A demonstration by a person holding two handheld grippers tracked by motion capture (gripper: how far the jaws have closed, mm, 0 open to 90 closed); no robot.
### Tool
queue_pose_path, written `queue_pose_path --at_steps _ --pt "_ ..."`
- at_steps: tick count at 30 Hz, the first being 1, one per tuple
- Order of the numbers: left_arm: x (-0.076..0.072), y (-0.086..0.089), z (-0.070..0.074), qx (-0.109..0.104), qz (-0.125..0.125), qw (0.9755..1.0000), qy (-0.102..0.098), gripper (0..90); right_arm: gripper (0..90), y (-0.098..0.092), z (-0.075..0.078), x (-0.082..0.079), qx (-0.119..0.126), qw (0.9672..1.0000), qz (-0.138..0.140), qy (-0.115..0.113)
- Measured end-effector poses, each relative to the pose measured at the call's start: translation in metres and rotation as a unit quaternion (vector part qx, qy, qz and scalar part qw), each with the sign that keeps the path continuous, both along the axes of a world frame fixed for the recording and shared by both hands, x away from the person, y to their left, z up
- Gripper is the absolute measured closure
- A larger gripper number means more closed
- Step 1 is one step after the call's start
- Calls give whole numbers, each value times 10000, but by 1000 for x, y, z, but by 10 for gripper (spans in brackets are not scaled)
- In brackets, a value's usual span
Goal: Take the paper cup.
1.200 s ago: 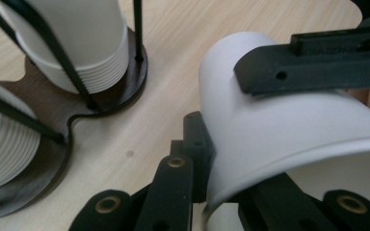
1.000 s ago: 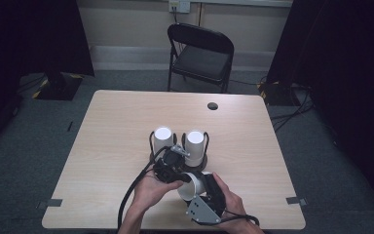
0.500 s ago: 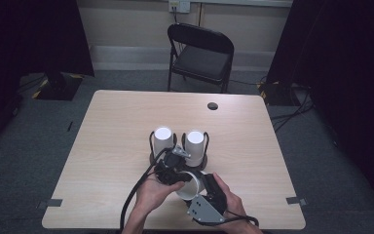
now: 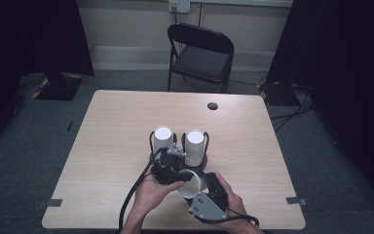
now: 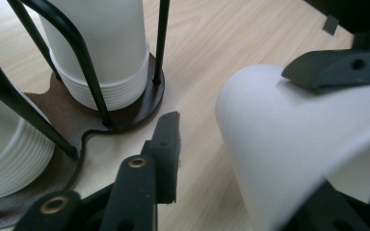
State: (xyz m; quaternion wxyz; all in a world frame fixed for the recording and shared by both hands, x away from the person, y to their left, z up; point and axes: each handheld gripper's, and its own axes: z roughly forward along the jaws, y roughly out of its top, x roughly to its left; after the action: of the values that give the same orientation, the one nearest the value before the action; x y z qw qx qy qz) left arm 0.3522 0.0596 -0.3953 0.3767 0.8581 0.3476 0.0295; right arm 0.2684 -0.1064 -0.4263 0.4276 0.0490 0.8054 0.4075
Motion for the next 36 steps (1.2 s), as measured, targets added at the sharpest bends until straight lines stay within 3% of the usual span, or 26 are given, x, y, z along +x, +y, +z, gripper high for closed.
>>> queue_pose_path --at_steps 2,3,8,9,11,19,24,25,36 --pt "-1 2 0 -88 0 9999 -58 630 251 -1 0 1 4 10000 -8 -4" --pt "-4 3 0 -83 58 9996 -251 585 251 -2 0 2 70 9999 -33 78" --pt "-5 8 -1 -257 115 9988 -394 536 252 -5 2 4 149 9997 -58 156" --pt "-6 8 -1 -282 144 9984 -461 493 252 -6 2 4 182 9996 -67 204" --pt "-7 11 -1 -240 216 9973 -659 449 252 -6 2 4 203 9995 -83 222" --pt "-12 18 -2 -584 380 9932 -929 385 253 -9 3 8 328 9986 -132 386" --pt "-15 21 -3 -740 452 9898 -1130 341 253 -12 4 10 413 9977 -169 503" --pt "-16 22 -4 -816 485 9882 -1202 331 253 -12 4 10 449 9974 -186 535" --pt "-20 29 -7 -1137 653 9819 -1365 279 253 -16 6 13 587 9955 -205 708"
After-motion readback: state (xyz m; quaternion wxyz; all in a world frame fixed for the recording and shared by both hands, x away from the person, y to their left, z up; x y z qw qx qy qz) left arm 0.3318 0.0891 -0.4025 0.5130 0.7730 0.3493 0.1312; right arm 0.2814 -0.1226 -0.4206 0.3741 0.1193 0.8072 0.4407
